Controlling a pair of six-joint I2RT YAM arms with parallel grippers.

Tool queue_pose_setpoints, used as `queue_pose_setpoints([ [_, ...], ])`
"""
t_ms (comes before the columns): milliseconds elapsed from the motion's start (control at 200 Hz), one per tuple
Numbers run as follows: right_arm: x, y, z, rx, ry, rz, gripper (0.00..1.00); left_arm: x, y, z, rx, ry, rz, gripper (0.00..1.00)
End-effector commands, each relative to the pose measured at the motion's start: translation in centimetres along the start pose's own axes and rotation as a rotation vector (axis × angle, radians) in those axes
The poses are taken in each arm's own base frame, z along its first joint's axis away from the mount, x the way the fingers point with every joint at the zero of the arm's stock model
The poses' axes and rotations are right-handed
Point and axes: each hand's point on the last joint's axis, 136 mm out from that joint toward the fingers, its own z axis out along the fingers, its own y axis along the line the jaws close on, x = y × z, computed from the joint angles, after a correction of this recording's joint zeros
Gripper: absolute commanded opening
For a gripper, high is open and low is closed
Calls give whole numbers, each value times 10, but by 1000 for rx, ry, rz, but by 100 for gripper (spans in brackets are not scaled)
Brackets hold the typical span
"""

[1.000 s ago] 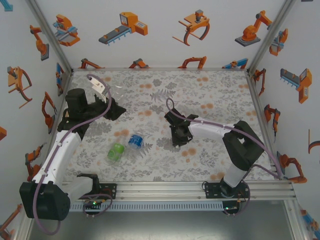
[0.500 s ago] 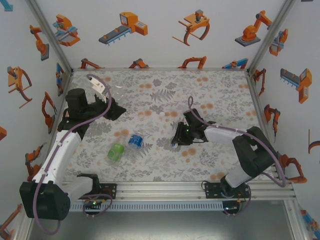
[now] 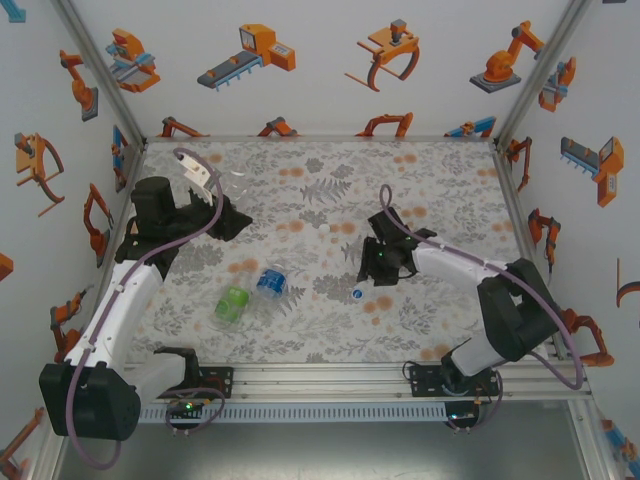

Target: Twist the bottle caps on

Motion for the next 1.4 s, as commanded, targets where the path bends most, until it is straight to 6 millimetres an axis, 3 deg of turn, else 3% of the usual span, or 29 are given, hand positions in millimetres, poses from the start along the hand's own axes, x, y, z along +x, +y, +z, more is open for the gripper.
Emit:
queue_pose_setpoints([
  [0, 2, -2, -8, 141, -2, -114, 47, -9, -2, -2, 14, -26, 17, 9],
  [100, 9, 10, -8, 150, 9, -163, 46, -10, -2, -2, 15, -26, 18, 9],
  [476, 31, 21, 9, 181, 67, -199, 44, -9, -2, -2, 14, -25, 16, 9],
  [1397, 35, 28, 21, 167, 80, -201, 36, -9, -2, -1, 15, -24, 15, 9],
])
